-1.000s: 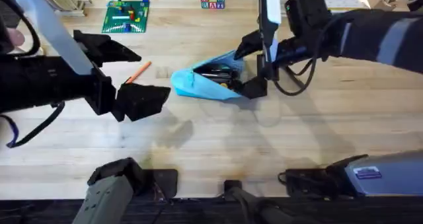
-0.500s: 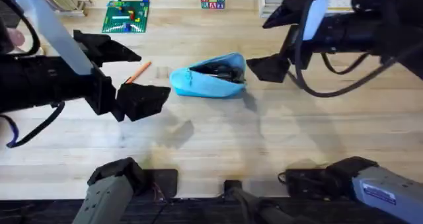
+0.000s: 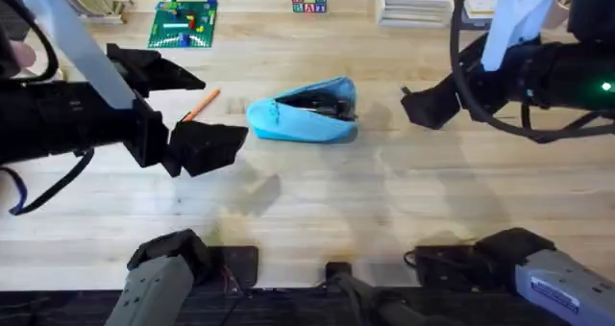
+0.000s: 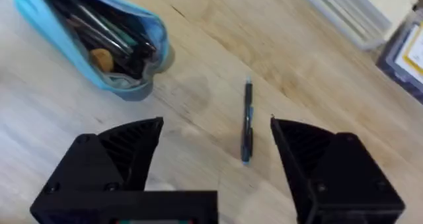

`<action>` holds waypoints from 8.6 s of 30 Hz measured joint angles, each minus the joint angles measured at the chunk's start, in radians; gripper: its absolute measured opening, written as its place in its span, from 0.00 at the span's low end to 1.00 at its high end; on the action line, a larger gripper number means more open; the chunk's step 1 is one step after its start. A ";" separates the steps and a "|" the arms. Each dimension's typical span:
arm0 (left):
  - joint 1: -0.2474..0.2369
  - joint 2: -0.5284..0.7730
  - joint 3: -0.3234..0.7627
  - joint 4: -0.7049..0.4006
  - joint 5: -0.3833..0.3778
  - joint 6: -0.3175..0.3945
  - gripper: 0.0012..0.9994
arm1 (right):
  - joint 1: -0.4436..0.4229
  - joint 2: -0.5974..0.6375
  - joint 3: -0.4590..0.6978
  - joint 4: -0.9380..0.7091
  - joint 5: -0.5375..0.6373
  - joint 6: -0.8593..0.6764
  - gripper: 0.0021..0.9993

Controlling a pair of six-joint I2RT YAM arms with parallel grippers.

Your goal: Unzip the bag, pick up the pens from the table one at a time and place them inside, then zip the bag closed.

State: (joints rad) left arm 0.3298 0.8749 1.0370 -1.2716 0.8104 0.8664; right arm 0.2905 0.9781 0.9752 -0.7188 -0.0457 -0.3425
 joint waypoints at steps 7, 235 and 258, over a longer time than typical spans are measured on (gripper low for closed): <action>0.000 0.000 0.000 0.000 0.000 0.000 1.00 | -0.024 0.046 0.000 -0.005 0.072 0.027 1.00; -0.136 0.937 0.170 0.402 -0.741 -0.185 0.62 | 0.294 -0.065 0.033 -0.165 0.166 0.111 1.00; -0.137 0.966 0.320 0.295 -0.698 -0.246 0.04 | 0.294 -0.121 0.033 -0.165 0.166 0.111 1.00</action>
State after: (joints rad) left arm 0.1928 1.8404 1.3575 -0.9768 0.1127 0.6208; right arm 0.5842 0.8573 1.0080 -0.8841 0.1204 -0.2317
